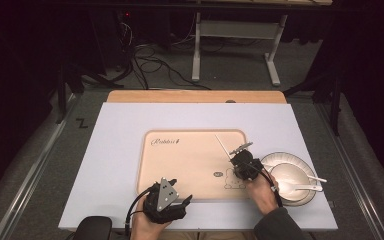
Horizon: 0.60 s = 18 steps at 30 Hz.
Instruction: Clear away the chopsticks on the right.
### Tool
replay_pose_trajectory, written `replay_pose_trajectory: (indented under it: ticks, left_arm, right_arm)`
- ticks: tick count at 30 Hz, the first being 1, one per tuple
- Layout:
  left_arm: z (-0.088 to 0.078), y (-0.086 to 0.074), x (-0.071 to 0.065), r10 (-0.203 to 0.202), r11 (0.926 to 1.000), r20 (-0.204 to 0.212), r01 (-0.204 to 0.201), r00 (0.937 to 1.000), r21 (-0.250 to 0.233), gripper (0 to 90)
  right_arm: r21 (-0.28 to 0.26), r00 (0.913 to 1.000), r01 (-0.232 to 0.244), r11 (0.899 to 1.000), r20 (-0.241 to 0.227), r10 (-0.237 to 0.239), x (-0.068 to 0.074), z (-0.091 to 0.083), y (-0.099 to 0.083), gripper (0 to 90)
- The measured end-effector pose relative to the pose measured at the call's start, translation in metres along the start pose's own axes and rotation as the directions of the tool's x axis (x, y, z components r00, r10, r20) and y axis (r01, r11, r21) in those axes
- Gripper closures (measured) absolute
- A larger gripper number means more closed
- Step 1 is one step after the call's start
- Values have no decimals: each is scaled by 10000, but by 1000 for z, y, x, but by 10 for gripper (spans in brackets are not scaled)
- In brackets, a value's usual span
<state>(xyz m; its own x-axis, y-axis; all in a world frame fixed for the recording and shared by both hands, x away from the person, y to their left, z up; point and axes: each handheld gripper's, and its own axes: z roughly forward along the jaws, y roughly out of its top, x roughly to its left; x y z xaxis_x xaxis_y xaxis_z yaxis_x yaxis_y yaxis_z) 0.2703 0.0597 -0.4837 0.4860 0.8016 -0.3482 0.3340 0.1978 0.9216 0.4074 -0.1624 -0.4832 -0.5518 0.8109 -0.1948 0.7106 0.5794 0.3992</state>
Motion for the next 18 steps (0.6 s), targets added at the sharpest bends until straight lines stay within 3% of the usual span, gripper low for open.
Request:
replay_pose_trajectory:
  ticks: [6, 18]
  left_arm:
    - [-1, 1, 0, 34, 9999, 15, -33, 10000, -110, 334]
    - [-2, 1, -1, -16, 9999, 60, 17, 10000, -164, 336]
  right_arm:
    - [-31, 10000, -24, 10000, 44, 25, 0, 0, 0, 794]
    - [-281, 9990, -117, 9995, -430, 104, -1, -7, -4, 715]
